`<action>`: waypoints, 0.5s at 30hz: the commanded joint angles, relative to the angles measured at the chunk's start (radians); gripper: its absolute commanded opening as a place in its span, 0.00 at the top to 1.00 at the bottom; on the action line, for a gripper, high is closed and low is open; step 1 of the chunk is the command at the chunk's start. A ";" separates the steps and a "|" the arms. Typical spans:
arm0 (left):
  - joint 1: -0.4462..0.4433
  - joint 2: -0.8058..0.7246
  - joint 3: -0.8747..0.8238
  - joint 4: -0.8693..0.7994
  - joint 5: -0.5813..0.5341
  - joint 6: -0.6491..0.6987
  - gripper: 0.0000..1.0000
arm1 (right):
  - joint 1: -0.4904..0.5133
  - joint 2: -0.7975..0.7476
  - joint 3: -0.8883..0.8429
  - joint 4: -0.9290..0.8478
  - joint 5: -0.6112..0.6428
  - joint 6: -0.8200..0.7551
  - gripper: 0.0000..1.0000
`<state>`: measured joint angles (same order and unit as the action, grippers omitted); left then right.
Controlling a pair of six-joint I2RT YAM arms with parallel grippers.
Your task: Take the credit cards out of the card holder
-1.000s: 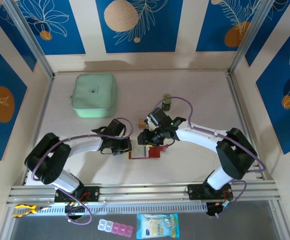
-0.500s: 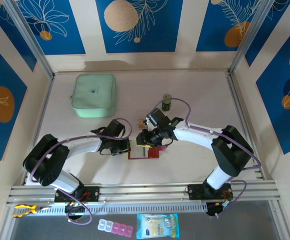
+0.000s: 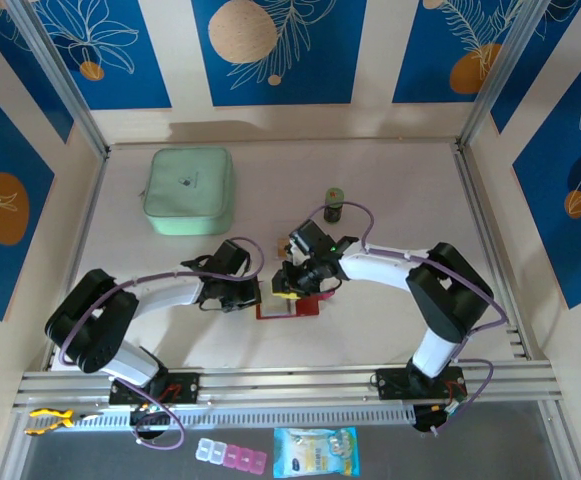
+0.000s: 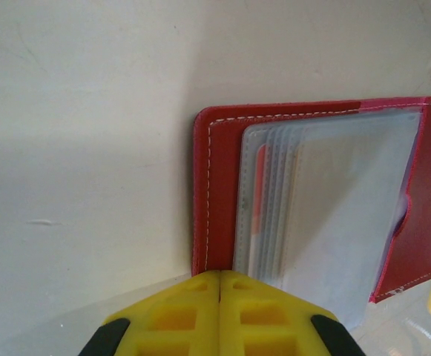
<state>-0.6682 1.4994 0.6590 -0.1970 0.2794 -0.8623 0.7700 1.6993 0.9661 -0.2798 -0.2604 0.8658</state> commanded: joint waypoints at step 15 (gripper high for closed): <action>-0.007 -0.013 -0.033 -0.030 -0.013 0.009 0.96 | 0.010 0.063 0.000 -0.065 0.055 -0.031 0.72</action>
<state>-0.6682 1.4937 0.6514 -0.1932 0.2794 -0.8623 0.7731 1.7538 0.9661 -0.3046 -0.2237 0.8520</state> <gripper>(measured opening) 0.045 0.279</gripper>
